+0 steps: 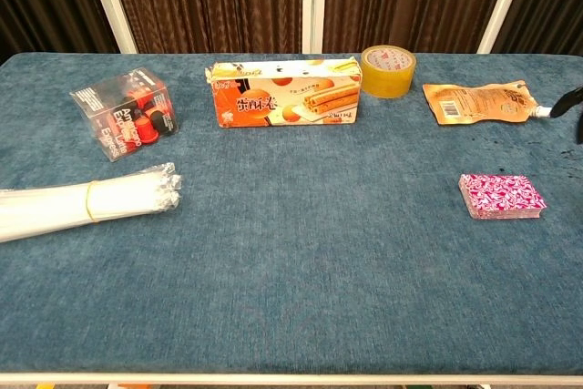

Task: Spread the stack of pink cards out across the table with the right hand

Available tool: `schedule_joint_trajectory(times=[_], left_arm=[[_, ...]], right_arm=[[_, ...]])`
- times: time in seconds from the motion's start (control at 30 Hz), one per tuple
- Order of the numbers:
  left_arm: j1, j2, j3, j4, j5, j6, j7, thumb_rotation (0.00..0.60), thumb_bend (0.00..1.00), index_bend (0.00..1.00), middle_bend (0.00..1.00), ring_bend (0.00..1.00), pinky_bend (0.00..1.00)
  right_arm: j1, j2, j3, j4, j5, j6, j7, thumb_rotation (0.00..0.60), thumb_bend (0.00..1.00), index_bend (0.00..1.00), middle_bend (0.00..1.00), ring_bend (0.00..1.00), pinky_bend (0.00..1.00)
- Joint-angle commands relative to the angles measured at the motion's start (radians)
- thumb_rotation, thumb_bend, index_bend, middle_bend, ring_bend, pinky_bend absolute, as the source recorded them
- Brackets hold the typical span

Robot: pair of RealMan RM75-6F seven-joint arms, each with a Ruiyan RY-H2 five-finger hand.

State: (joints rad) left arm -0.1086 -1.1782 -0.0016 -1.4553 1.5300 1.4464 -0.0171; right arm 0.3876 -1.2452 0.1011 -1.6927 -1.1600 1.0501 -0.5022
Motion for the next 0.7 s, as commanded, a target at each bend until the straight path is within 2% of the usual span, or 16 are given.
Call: schedule_joint_trajectory(times=[0.03, 0.3, 0.53, 0.7], left_arm=[[0.000, 0.000, 0.000, 0.001, -0.001, -0.001, -0.002, 0.600, 0.00, 0.05, 0.05, 0.00, 0.15], [0.002, -0.004, 0.000, 0.011, -0.010, -0.004, 0.005, 0.600, 0.00, 0.05, 0.05, 0.00, 0.15], [0.005, -0.013, 0.000, 0.022, -0.016, -0.006, 0.003, 0.600, 0.00, 0.05, 0.05, 0.00, 0.15], [0.004, -0.013, -0.001, 0.024, -0.013, -0.006, -0.003, 0.600, 0.00, 0.05, 0.05, 0.00, 0.15]], right_arm=[[0.041, -0.053, 0.003, 0.050, 0.052, -0.042, -0.048, 0.600, 0.25, 0.21, 0.30, 0.90, 0.97], [0.087, -0.150, -0.004, 0.134, 0.098, -0.072, -0.070, 0.600, 0.25, 0.21, 0.29, 0.90, 0.97], [0.106, -0.181, -0.013, 0.156, 0.112, -0.074, -0.077, 0.600, 0.25, 0.23, 0.23, 0.89, 0.96], [0.118, -0.195, -0.019, 0.166, 0.135, -0.075, -0.094, 0.600, 0.25, 0.23, 0.23, 0.89, 0.96]])
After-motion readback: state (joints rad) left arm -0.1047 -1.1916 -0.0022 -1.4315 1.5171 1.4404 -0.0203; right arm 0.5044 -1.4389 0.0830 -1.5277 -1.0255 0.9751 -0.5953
